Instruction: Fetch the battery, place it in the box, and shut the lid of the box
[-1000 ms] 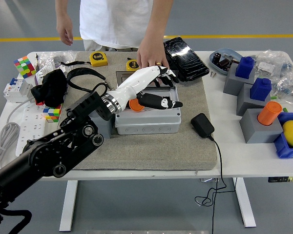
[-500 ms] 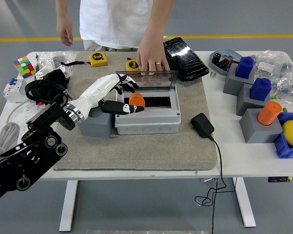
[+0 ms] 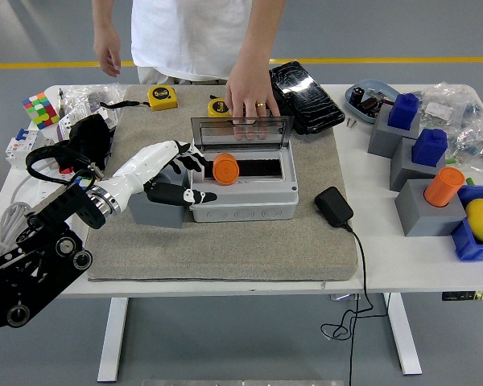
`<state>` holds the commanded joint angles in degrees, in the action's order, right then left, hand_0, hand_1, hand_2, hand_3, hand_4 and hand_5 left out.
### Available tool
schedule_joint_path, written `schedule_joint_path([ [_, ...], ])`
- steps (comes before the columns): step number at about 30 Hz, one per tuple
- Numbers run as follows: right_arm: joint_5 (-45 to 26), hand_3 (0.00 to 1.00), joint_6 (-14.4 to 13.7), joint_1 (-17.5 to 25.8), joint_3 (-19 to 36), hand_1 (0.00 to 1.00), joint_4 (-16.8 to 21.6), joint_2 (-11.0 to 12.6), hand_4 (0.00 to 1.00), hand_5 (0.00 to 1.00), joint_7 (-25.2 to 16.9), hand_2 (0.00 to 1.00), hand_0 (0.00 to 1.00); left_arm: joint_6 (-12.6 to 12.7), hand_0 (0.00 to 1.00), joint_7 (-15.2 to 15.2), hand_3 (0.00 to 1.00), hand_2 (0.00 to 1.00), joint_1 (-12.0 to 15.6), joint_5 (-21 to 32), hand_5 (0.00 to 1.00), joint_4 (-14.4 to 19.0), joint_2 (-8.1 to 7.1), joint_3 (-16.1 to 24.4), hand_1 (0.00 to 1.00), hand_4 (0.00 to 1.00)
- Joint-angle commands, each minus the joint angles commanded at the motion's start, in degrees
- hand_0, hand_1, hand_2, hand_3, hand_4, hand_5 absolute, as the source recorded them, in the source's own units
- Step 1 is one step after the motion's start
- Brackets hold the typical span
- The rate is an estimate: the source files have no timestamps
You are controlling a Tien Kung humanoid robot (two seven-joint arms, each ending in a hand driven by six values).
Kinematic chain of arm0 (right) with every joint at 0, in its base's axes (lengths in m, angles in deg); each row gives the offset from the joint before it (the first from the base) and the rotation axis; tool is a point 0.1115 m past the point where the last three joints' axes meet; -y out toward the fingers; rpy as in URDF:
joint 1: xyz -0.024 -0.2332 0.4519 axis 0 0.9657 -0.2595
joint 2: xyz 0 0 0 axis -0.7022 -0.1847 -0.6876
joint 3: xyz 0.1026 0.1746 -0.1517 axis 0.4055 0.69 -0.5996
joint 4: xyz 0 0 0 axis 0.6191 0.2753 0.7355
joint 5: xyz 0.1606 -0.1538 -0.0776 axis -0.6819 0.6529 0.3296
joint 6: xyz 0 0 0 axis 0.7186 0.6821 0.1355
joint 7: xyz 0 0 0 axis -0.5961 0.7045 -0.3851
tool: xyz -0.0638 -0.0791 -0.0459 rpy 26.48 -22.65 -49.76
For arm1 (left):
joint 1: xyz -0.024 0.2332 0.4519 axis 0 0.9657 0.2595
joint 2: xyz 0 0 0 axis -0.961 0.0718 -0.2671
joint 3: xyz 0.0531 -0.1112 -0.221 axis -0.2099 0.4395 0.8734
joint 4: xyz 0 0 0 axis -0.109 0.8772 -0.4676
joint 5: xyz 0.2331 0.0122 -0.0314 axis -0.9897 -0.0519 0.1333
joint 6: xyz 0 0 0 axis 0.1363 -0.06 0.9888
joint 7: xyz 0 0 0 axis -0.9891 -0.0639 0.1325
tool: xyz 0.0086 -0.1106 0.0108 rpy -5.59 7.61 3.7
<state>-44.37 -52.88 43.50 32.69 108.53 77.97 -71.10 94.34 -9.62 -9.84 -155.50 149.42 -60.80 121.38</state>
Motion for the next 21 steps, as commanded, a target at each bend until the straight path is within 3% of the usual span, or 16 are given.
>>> schedule_joint_path([
  [10, 0.85, 0.550, -0.08, -0.20, 1.25, 0.602, 0.41, -0.17, 0.943, 0.478, -0.13, 0.593, 0.567, -0.06, 0.413, 0.06, 0.595, 0.567, -1.76, 1.05, 0.512, -0.51, 3.53, -2.99, 0.576, 0.998],
  [21, 0.79, 0.551, -0.07, -0.38, 0.37, 0.603, 0.49, -0.04, 0.943, 0.477, -0.14, 0.595, 0.567, 0.26, 0.413, 0.58, 0.592, 0.571, -3.91, 1.63, 0.510, -3.03, 9.77, -4.50, 0.574, 0.998],
])
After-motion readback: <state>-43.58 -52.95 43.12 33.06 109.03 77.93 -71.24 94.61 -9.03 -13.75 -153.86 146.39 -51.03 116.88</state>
